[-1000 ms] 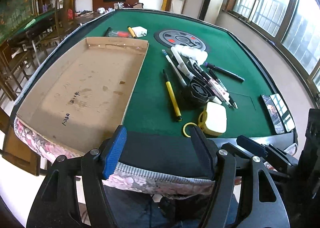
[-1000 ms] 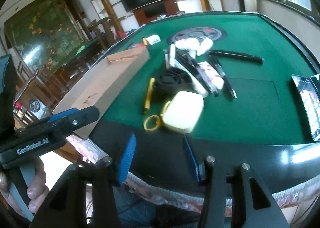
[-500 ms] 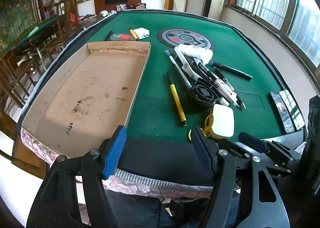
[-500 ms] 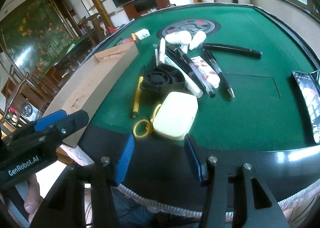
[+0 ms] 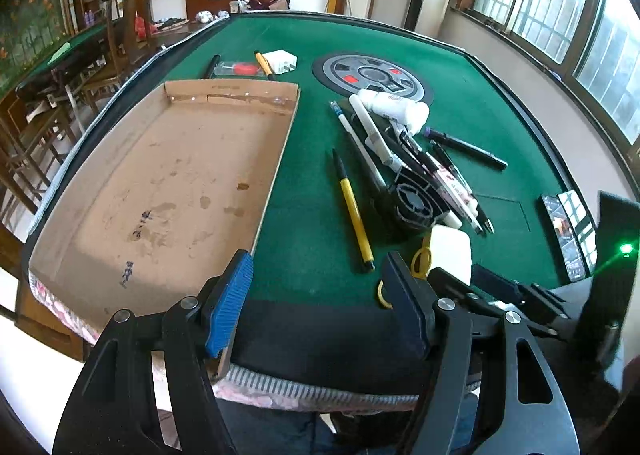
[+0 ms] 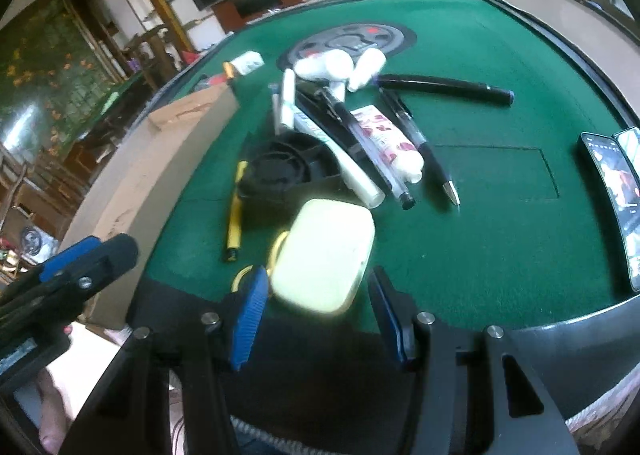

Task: Organize rigid objects
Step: 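Grasp the black plastic piece with the left tool while the right tool grasps the cream case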

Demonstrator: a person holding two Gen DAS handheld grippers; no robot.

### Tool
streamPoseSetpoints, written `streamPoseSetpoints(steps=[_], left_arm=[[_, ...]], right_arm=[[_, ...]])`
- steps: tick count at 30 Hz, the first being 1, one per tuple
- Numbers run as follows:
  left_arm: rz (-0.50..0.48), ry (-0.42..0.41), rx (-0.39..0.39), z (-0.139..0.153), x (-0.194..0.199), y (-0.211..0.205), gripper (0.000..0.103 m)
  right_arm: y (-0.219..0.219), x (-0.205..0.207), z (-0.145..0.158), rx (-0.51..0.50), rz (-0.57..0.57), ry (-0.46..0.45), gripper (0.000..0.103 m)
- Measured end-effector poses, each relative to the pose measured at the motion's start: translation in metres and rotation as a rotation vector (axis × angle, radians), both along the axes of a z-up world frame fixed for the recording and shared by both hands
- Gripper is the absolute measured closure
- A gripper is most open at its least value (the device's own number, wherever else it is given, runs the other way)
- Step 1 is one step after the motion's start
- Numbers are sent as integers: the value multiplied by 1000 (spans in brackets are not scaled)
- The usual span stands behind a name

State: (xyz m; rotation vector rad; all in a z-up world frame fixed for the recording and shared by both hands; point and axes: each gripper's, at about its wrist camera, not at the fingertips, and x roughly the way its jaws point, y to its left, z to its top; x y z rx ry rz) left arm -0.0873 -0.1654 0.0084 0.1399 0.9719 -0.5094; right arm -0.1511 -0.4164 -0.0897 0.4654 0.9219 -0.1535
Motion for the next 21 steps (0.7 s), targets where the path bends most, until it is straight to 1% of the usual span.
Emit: streamPoseSetpoints(steps=[3, 7, 9, 13, 18, 20, 21], left_arm=[[-13, 20, -11, -2, 9, -7, 36], [-45, 40, -28, 0, 21, -21, 36], [-72, 60, -56, 0, 27, -29, 36], [-144, 119, -45, -9, 41, -58, 36], [-200, 170, -75, -14, 49, -82, 36], [-210, 175, -55, -19, 53, -91, 36], [-207, 176, -30, -24, 56, -96, 36]], right_arm=[[4, 11, -4, -25, -7, 24, 49], [8, 20, -3, -89, -3, 26, 49], [5, 21, -3, -81, 5, 20, 52], [-2, 13, -1, -61, 33, 15, 54], [-12, 0, 0, -22, 43, -15, 54], [-17, -4, 1, -8, 46, -27, 54], [-18, -4, 1, -7, 46, -28, 54]])
